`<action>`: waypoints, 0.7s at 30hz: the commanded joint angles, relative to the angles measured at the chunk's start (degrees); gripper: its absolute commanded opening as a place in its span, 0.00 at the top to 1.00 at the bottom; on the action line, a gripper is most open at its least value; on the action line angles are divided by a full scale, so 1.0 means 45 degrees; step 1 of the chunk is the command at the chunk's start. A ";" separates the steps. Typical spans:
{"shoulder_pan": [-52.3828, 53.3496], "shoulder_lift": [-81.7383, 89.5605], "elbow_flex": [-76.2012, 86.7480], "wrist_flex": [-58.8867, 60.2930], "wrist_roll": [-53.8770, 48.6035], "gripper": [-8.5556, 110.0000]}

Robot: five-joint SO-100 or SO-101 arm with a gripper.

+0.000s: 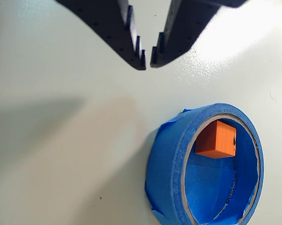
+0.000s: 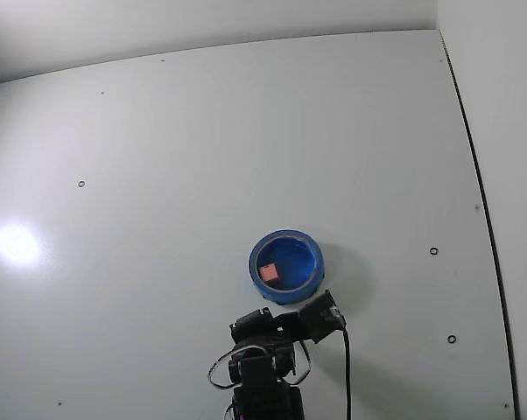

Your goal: Grasp a block and put it in the bin.

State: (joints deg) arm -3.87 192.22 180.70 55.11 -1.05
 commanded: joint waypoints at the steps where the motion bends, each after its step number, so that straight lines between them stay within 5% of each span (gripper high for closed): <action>1: -0.0020 0.0117 -0.0215 0.0020 -0.0039 0.92; 21: 0.0000 0.0117 -0.0215 0.0020 0.0078 0.92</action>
State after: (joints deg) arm -3.87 192.22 180.70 55.11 -1.05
